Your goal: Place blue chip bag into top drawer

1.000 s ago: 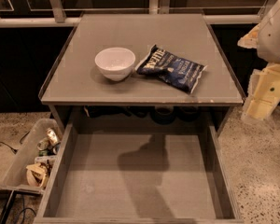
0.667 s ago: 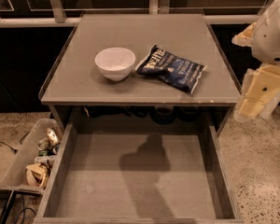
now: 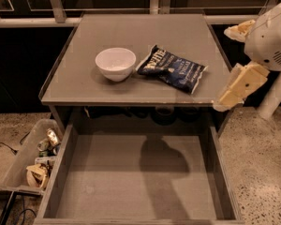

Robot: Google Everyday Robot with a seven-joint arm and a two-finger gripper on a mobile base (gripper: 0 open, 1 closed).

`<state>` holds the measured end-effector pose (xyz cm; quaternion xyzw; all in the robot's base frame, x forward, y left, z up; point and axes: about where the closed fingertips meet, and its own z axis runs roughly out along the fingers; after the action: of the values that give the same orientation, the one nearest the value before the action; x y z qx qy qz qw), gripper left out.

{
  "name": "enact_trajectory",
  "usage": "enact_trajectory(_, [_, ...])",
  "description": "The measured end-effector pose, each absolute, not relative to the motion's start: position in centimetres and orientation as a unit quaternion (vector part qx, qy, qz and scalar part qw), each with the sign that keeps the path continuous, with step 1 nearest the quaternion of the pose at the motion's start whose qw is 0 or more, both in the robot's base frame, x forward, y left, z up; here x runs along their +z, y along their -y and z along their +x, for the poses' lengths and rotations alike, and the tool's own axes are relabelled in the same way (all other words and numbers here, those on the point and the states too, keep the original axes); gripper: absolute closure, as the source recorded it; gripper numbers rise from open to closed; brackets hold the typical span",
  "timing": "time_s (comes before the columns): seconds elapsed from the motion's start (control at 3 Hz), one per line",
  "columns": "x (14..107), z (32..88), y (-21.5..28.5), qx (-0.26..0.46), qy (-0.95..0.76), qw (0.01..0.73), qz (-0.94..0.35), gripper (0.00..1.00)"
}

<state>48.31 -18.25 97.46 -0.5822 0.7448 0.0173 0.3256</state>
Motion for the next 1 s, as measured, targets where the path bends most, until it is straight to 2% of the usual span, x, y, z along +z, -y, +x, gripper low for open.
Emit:
enact_trajectory(0.33, [96.8,50.9,16.8,0.028,-0.742,0.361,-0.564,0.0])
enact_trajectory(0.67, [94.7,54.8,14.8,0.008,-0.746,0.348,-0.567,0.0])
enact_trajectory(1.0, [94.7,54.8,14.8,0.009,-0.746,0.348,-0.568,0.0])
